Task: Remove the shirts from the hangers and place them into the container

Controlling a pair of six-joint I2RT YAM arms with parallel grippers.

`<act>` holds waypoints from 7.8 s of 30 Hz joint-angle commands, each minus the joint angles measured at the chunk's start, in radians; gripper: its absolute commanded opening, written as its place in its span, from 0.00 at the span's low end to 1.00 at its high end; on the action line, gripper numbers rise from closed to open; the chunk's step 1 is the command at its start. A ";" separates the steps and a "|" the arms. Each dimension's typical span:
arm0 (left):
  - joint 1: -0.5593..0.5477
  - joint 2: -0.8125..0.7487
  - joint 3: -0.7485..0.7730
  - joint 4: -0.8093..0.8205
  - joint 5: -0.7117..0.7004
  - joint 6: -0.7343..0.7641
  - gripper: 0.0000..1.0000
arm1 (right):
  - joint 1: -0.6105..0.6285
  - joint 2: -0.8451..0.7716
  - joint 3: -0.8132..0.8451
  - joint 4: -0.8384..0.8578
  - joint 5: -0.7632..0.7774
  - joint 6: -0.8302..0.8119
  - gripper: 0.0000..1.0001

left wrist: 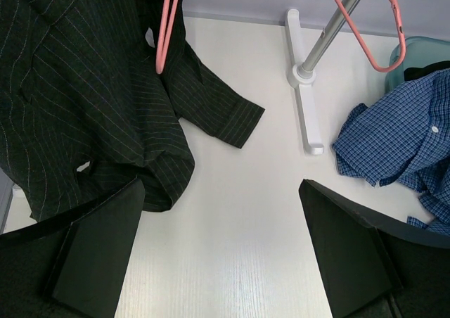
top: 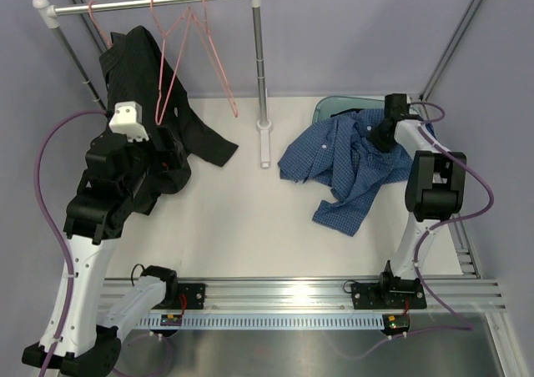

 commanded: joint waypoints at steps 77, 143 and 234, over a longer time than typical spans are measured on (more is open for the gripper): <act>0.005 -0.019 -0.001 0.021 0.044 -0.020 0.99 | 0.128 -0.159 0.190 -0.003 0.329 -0.145 0.00; -0.038 -0.160 -0.131 -0.005 0.182 -0.077 0.99 | 0.090 -0.647 -0.750 0.419 -0.088 -0.072 0.84; -0.037 -0.102 -0.050 -0.067 0.005 -0.016 0.99 | 0.097 0.208 0.316 -0.129 0.031 -0.020 0.00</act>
